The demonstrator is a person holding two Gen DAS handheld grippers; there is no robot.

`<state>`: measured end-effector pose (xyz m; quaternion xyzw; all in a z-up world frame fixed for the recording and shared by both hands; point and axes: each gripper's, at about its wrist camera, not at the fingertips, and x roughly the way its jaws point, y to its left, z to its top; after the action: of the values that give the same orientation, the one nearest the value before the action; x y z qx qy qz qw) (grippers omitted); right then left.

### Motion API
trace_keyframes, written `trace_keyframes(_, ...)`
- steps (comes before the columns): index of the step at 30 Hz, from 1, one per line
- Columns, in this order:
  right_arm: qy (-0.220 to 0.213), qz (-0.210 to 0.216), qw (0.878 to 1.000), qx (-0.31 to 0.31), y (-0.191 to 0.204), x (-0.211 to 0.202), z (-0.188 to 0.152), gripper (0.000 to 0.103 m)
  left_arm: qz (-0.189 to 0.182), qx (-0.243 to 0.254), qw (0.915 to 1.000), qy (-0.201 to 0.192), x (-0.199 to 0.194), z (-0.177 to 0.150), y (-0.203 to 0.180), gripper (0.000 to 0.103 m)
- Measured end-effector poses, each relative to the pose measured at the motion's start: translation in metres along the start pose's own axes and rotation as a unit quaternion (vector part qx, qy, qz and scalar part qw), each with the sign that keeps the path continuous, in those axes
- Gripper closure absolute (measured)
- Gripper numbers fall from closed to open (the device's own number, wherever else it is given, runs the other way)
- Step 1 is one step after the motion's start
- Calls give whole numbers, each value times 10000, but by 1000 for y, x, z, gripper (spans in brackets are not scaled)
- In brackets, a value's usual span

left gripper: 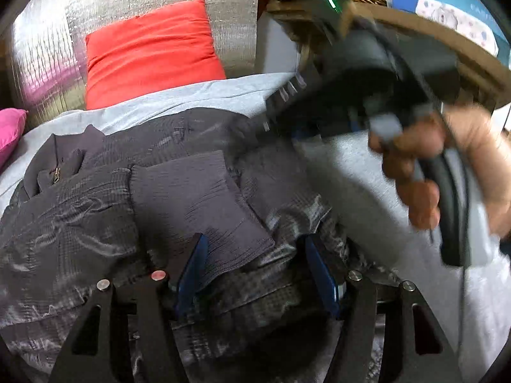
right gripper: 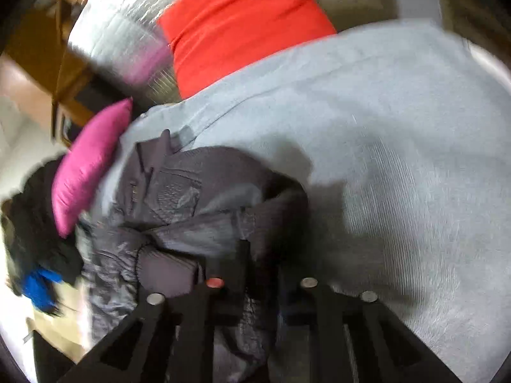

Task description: Fold large clothes

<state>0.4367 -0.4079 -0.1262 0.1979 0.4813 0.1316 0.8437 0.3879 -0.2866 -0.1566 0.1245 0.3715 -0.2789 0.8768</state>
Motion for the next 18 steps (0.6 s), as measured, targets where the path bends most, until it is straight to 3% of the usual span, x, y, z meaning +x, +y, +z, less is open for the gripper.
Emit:
trace_keyframes(2, -321, -103, 9991, -274, 16, -12, 10, 94, 66, 60, 10000, -12, 2, -1, -7, 39)
trace_keyframes(5, -103, -579, 9978, -290, 4, 15, 6, 93, 118, 158, 9998, 38, 8, -2, -10, 39)
trace_keyframes(7, -211, -307, 9992, 171, -14, 21, 1, 91, 151, 179, 9997, 39, 6, -2, -16, 39)
trace_keyframes(9, -243, -79, 9988, 409, -19, 14, 2, 83, 156, 173, 9997, 31, 6, -1, -18, 39)
trace_keyframes(12, -482, -151, 9974, 522, -18, -11, 2, 64, 114, 143, 9998, -10, 10, 1, -14, 39)
trace_keyframes(13, -629, -181, 9962, 572, -17, -24, 1, 49, 78, 110, 9999, -55, 4, 1, -14, 39)
trace_keyframes(14, -753, -188, 9952, 602, -15, -34, -1, 43, 20, 47, 9999, -138, -2, 2, -11, 39)
trace_keyframes(18, -973, 233, 9944, 341, 14, -69, -18, 43, -416, -285, 9985, -215, -53, -1, 9, 38)
